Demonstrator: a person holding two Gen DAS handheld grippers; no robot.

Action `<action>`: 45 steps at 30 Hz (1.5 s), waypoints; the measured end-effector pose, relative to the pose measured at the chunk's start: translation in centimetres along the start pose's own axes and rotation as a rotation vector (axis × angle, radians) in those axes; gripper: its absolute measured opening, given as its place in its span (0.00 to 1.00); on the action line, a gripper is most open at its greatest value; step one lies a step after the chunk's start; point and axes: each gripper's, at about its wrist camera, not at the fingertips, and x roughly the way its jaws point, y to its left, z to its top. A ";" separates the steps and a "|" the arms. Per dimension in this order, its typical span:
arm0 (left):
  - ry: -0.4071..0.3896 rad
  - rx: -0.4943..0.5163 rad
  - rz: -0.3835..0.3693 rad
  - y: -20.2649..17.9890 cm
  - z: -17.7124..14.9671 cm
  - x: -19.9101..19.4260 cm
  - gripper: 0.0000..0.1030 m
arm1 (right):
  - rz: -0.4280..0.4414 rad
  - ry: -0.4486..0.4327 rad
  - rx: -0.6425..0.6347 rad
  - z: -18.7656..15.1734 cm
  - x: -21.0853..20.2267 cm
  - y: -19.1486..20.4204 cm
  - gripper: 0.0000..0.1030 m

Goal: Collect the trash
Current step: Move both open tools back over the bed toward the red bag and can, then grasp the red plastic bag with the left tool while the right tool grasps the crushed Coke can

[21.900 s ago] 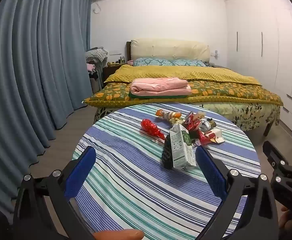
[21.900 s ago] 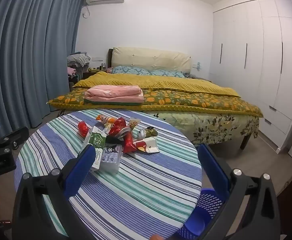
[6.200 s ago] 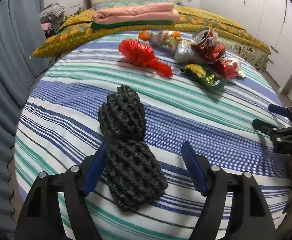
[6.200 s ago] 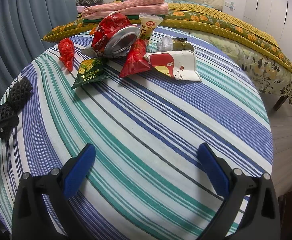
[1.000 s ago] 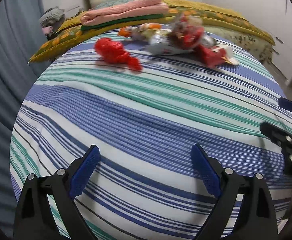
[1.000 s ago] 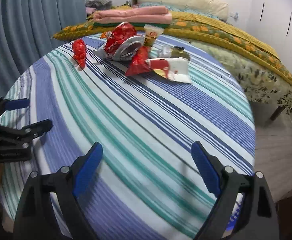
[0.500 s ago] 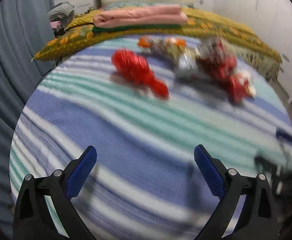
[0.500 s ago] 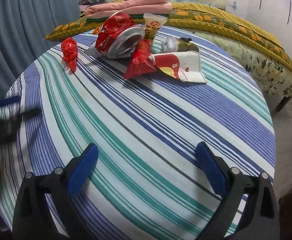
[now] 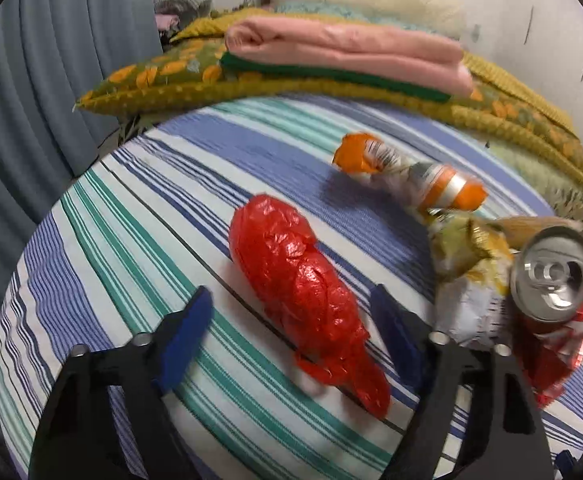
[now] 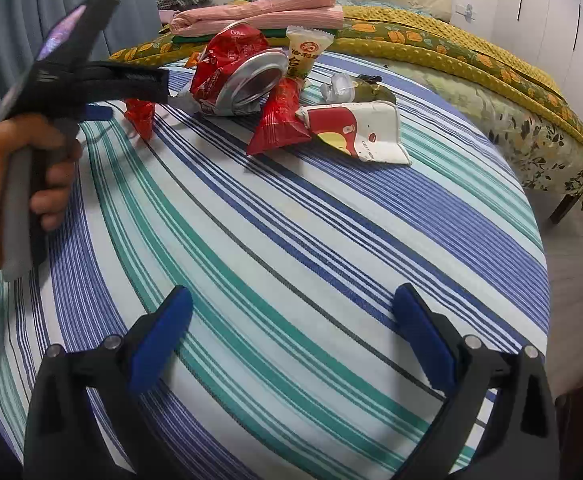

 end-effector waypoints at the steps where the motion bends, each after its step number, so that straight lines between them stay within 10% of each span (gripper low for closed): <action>1: 0.004 0.000 -0.001 0.1 0.0 0.3 0.67 | -0.001 0.000 0.000 0.0 0.0 0.0 0.94; 4: -0.016 0.030 0.001 0.3 -0.1 0.1 0.39 | 0.000 0.000 0.000 0.0 0.0 0.0 0.94; 14: 0.077 0.235 -0.214 3.0 -5.0 -5.6 0.36 | -0.001 0.000 0.000 0.1 0.0 0.0 0.94; 21: 0.065 0.372 -0.275 2.2 -10.9 -8.6 0.56 | -0.002 0.000 -0.001 0.1 0.1 0.0 0.94; 38: 0.012 0.313 -0.180 2.9 -11.2 -7.2 0.92 | 0.007 -0.002 0.011 0.2 -0.1 -0.1 0.94; 45: 0.016 0.304 -0.182 3.1 -11.1 -7.1 0.94 | 0.226 -0.080 0.262 7.1 -1.6 -0.6 0.94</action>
